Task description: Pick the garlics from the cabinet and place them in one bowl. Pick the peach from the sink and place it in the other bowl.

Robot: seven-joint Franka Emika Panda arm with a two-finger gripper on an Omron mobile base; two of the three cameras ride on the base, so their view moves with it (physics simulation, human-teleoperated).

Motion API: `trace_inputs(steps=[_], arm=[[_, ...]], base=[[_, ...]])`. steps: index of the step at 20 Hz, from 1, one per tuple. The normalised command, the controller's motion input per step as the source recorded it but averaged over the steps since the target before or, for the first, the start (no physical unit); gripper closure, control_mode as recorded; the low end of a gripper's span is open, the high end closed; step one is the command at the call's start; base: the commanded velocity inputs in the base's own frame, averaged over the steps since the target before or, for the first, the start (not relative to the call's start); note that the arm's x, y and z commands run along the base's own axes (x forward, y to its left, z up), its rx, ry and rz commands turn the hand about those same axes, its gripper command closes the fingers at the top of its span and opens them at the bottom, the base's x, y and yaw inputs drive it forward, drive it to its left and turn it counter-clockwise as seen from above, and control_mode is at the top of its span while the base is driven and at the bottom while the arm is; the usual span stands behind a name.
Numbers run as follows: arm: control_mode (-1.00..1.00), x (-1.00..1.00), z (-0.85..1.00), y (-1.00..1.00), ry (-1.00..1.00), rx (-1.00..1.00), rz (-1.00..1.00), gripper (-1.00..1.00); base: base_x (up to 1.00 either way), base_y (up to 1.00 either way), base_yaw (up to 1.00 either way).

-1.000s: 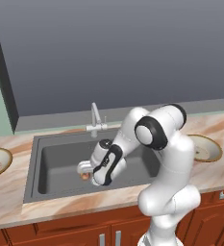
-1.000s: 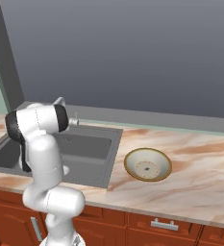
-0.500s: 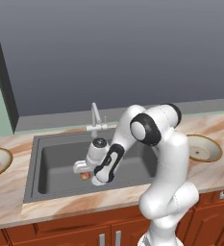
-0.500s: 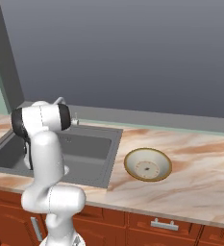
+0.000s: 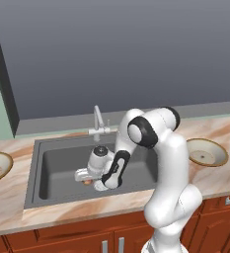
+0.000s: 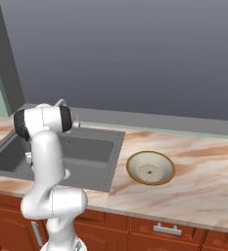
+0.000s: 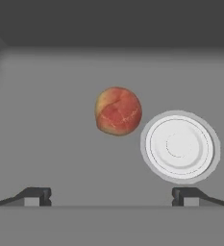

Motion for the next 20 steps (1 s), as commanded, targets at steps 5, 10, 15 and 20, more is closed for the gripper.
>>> trace_inputs(steps=[5, 10, 15, 20], arm=[[-1.00, 0.20, -0.12, 0.00, 0.00, -0.01, 0.00, -1.00], [-1.00, 0.20, -0.03, 0.00, -0.03, 0.00, -0.01, -1.00], [-1.00, 0.18, -0.03, -0.06, -0.04, 0.00, 0.00, -1.00], [-1.00, 0.09, -0.25, -0.02, -0.05, 0.00, 0.00, -1.00]], base=[[0.00, 0.00, 0.00], [0.00, 0.00, 0.00], [0.00, 0.00, 0.00], [0.00, 0.00, 0.00]])
